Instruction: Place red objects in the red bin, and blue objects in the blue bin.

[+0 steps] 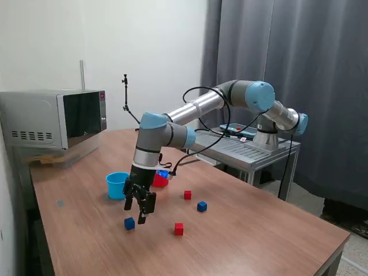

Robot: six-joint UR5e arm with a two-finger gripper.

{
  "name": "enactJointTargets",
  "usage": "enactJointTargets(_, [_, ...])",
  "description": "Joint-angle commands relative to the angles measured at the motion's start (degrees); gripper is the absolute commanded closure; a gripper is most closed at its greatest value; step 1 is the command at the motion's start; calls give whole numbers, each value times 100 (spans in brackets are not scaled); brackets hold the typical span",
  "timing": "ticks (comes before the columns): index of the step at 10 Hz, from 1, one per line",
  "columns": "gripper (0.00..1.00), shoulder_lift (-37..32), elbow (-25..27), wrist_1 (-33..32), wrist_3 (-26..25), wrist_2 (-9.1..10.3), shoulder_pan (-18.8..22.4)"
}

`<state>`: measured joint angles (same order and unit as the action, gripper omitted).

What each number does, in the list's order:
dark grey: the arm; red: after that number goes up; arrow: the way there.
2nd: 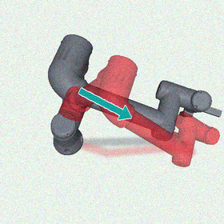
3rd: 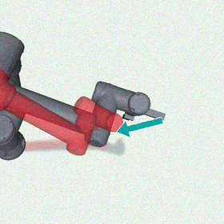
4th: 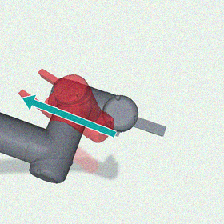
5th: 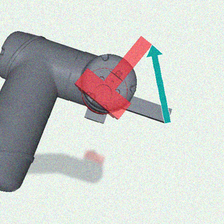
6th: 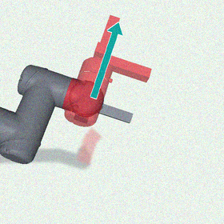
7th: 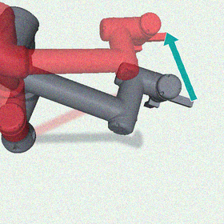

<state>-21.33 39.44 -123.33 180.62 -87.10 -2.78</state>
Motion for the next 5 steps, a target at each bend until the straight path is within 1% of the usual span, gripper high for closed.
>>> enactJointTargets(1, [0,14,2,-6,60,9,-3])
enactJointTargets(5, [0,58,-24,-15,148,0,-3])
